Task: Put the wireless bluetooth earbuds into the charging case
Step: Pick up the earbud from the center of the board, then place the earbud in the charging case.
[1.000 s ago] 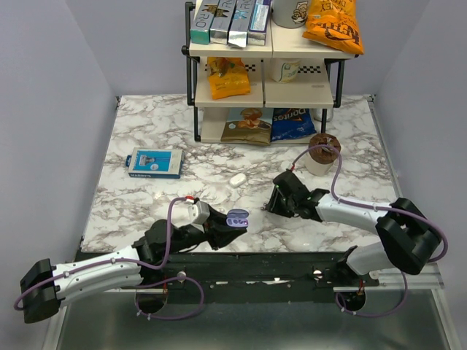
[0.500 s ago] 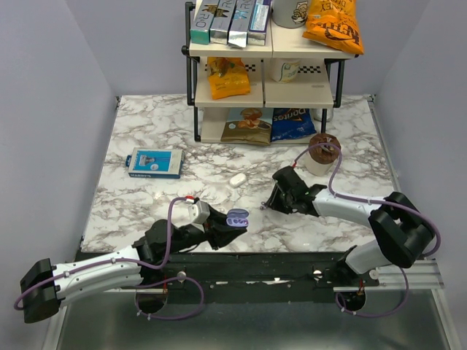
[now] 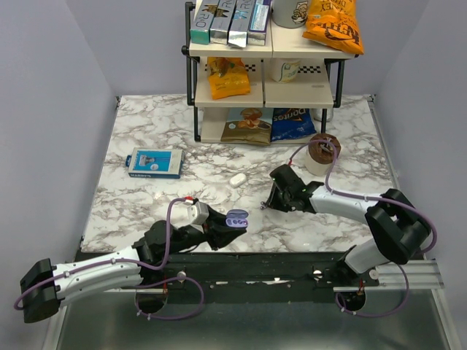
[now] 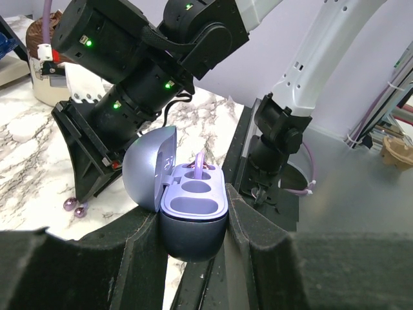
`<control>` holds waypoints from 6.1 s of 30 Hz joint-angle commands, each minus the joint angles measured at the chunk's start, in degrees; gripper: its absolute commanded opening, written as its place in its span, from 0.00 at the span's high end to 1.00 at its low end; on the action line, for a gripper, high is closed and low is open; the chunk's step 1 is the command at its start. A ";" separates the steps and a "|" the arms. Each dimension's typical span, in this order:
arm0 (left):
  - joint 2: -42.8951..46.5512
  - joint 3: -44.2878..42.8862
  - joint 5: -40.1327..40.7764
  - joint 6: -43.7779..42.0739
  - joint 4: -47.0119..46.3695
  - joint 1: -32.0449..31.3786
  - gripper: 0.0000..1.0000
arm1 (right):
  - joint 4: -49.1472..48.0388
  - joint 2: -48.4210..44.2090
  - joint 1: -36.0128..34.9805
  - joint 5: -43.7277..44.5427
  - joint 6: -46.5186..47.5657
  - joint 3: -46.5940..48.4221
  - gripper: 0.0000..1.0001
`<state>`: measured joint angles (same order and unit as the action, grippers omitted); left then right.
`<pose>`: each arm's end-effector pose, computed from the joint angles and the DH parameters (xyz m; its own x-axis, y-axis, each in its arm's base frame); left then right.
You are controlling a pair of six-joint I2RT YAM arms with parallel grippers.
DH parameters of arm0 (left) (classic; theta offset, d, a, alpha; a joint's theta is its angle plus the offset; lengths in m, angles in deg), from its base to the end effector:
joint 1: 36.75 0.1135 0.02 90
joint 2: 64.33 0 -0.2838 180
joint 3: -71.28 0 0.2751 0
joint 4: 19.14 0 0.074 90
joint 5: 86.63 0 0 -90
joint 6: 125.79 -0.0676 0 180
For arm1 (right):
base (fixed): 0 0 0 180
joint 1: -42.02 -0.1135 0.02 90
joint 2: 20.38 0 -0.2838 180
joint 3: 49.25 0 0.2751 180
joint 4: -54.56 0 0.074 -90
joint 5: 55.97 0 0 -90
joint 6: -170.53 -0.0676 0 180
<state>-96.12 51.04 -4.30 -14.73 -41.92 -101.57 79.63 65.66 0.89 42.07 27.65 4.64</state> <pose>0.0712 -0.1727 0.2354 -0.2650 -0.2734 -0.9247 0.9187 0.2196 -0.3282 0.2394 0.1965 0.1317 -0.8560 0.3007 -0.4205 0.1463 0.9211 0.3607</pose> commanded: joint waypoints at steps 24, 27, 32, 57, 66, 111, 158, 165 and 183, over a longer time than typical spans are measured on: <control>-0.20 1.13 0.89 0.82 -3.12 -0.31 1.00 | 5.72 5.98 -1.06 0.58 7.88 6.34 0.68; -0.03 1.22 0.89 0.83 -3.03 -0.31 1.00 | 5.46 5.89 -1.24 0.67 7.88 5.72 0.75; -0.11 1.31 0.98 1.00 -3.12 -0.40 1.00 | 5.37 5.89 -1.41 0.67 8.32 5.11 0.81; -1.08 1.05 3.26 1.53 -3.12 -0.40 1.00 | 5.28 -11.15 -1.42 10.59 -0.65 -2.89 0.99; -6.77 -0.71 10.73 -0.23 -6.19 -0.40 1.00 | 8.70 -29.86 -2.38 26.76 16.30 -1.66 0.99; -55.22 -37.36 -14.13 -5.68 -31.77 14.10 1.00 | -24.60 -41.84 -26.38 36.18 66.34 4.93 0.99; -53.99 -38.06 -15.10 -4.01 -28.96 14.02 1.00 | -32.51 -37.61 -26.73 36.35 63.69 -0.52 0.99; -53.64 -38.33 -15.37 -3.57 -29.22 14.02 1.00 | -32.77 -37.17 -26.73 37.06 63.52 -1.13 0.99; -53.11 -37.98 -14.49 -3.31 -29.31 14.02 1.00 | -34.53 -36.56 -26.73 38.29 65.27 -2.71 0.99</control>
<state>-150.85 14.15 -18.33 -18.36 -67.95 -87.49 47.02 29.53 -25.42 78.46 92.58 3.75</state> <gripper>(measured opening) 0.411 0.012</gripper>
